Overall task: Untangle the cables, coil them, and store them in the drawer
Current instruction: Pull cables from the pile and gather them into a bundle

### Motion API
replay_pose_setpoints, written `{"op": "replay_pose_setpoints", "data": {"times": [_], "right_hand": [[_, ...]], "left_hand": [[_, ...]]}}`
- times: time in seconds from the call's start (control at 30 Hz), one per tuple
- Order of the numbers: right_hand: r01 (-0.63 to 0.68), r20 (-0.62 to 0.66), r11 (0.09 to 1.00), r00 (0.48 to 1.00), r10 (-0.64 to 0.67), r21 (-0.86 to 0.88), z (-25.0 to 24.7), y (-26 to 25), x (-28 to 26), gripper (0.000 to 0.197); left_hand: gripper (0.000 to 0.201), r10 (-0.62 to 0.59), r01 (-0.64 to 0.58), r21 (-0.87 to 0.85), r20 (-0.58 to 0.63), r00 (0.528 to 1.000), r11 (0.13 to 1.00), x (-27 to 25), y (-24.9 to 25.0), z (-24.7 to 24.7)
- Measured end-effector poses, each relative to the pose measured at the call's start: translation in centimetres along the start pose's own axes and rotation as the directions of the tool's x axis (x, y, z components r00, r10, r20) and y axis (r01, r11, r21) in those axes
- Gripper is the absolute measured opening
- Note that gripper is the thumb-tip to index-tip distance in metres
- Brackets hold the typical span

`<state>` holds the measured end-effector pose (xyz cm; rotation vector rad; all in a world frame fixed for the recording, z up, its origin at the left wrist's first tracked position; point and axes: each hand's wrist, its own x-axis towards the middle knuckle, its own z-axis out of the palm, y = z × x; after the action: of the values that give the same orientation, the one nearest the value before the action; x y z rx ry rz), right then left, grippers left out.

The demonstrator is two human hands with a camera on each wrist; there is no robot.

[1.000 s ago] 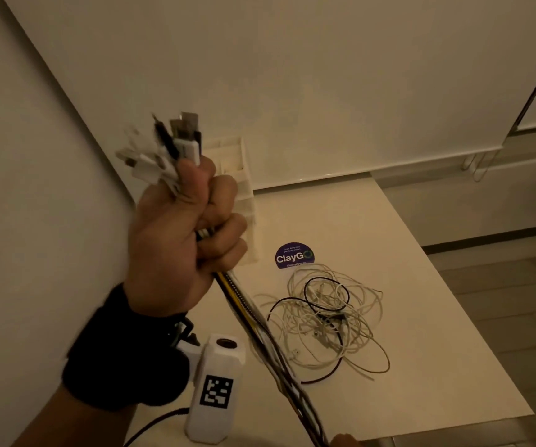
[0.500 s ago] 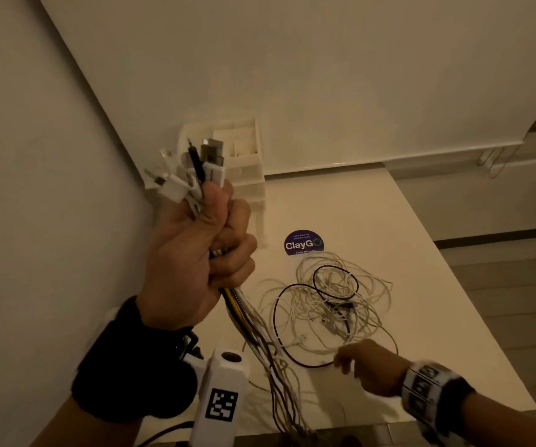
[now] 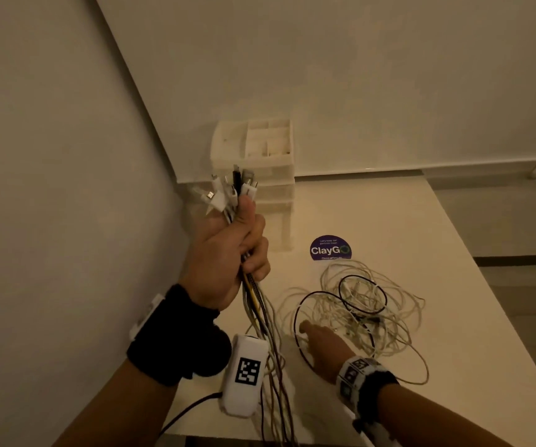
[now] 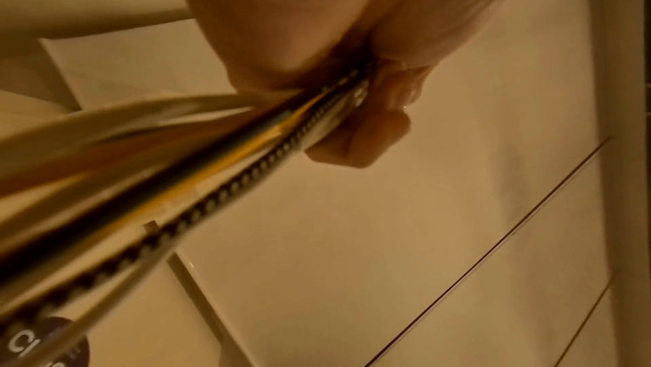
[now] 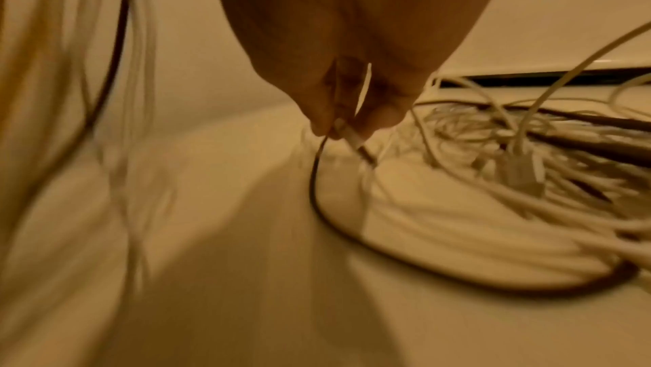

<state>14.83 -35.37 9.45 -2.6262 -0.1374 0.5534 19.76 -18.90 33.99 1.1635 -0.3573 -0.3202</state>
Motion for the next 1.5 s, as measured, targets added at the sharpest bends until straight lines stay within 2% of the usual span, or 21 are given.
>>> {"op": "replay_pose_setpoints", "data": {"times": [0.1,0.17,0.27,0.3,0.33,0.37,0.4,0.47,0.53,0.6,0.63,0.7,0.73,0.77,0.83,0.9,1.07,1.13,1.23,1.33,1.5], "right_hand": [[0.004,-0.134,0.951,0.99,0.039,0.309,-5.2,0.5,-1.6,0.051],[0.037,-0.19,0.855,0.979,0.072,0.517,-9.1,0.5,-3.1,0.04],[0.055,-0.143,0.482,0.979,0.147,0.874,-14.1,0.3,-5.6,0.021],[0.06,-0.127,0.385,0.98,0.152,0.921,-15.4,0.3,-6.5,0.023],[0.084,-0.145,0.344,0.978,0.153,0.935,-16.5,0.3,-7.3,0.025],[0.129,-0.194,0.357,0.969,0.153,0.925,-17.3,0.3,-8.0,0.027],[0.184,-0.265,0.421,0.953,0.144,0.888,-18.0,0.3,-8.6,0.027],[0.288,-0.423,0.615,0.902,0.083,0.734,-19.2,0.1,-9.7,0.023],[0.376,-0.555,0.729,0.832,0.007,0.572,-20.4,-0.3,-10.5,0.017],[0.485,-0.679,0.702,0.735,-0.004,0.522,-21.3,-0.7,-10.8,0.013],[0.533,-0.708,0.629,0.706,0.038,0.565,-21.7,-0.9,-10.7,0.017],[0.569,-0.663,0.395,0.732,0.157,0.721,-22.2,-1.3,-10.2,0.023],[0.556,-0.624,0.312,0.758,0.19,0.77,-22.5,-1.7,-10.1,0.025],[0.535,-0.599,0.295,0.777,0.196,0.791,-22.7,-2.1,-10.0,0.024],[0.488,-0.577,0.398,0.805,0.139,0.777,-22.9,-2.5,-10.1,0.024],[0.438,-0.572,0.594,0.819,0.045,0.675,-23.2,-2.7,-10.5,0.026],[0.362,-0.658,0.848,0.752,-0.021,0.386,-24.6,-2.1,-10.7,0.029],[0.327,-0.665,0.9,0.745,-0.058,0.288,-24.8,-1.6,-10.7,0.029],[0.325,-0.655,0.914,0.75,-0.092,0.243,-25.4,-1.2,-11.1,0.033],[0.407,-0.679,0.837,0.732,-0.059,0.366,-25.3,-0.4,-11.4,0.024],[0.395,-0.496,0.604,0.868,0.001,0.692,-22.9,2.5,-10.0,0.039]], "left_hand": [[0.04,-0.017,0.017,0.024,-0.018,1.0,1.0,0.9,-1.2,-0.7],[0.038,-0.034,0.034,0.039,-0.009,0.999,0.999,1.7,-2.0,-0.4],[0.029,-0.015,0.013,0.089,0.023,1.0,0.996,2.6,-2.7,1.0],[0.022,-0.005,0.0,0.124,0.035,0.999,0.992,2.9,-3.0,1.5],[0.014,0.001,-0.008,0.162,0.048,0.999,0.987,3.2,-3.3,2.0],[0.01,0.003,-0.015,0.202,0.061,0.998,0.979,3.5,-3.6,2.5],[0.01,0.003,-0.02,0.239,0.07,0.998,0.971,3.8,-4.0,3.0],[0.012,-0.015,-0.007,0.307,0.07,0.997,0.952,4.6,-4.7,3.9],[0.008,-0.028,0.006,0.328,0.061,0.998,0.945,5.3,-5.0,5.0],[0.014,-0.033,0.018,0.291,0.046,0.998,0.957,5.9,-4.9,6.2],[0.02,-0.033,0.021,0.26,0.044,0.998,0.965,6.2,-4.8,6.7],[0.032,-0.037,0.031,0.213,0.024,0.999,0.977,6.9,-4.7,7.5],[0.037,-0.039,0.037,0.199,0.007,0.999,0.979,7.2,-4.7,7.9],[0.04,-0.037,0.038,0.183,-0.007,0.999,0.982,7.4,-4.6,8.2],[0.042,-0.027,0.029,0.151,-0.014,1.0,0.988,7.8,-4.5,8.9],[0.039,-0.008,0.009,0.139,-0.009,1.0,0.99,8.0,-4.6,9.5],[0.026,0.014,-0.015,0.199,0.005,1.0,0.98,8.1,-5.3,11.1],[0.028,0.008,-0.001,0.225,-0.028,1.0,0.974,8.3,-5.7,11.8],[0.04,-0.008,0.047,0.274,-0.143,0.99,0.96,8.5,-6.0,13.1],[0.046,0.072,0.009,0.32,-0.24,0.968,0.947,9.0,-5.8,13.8],[0.056,0.24,-0.191,0.227,-0.213,0.947,0.955,10.8,-3.3,13.5]]}}
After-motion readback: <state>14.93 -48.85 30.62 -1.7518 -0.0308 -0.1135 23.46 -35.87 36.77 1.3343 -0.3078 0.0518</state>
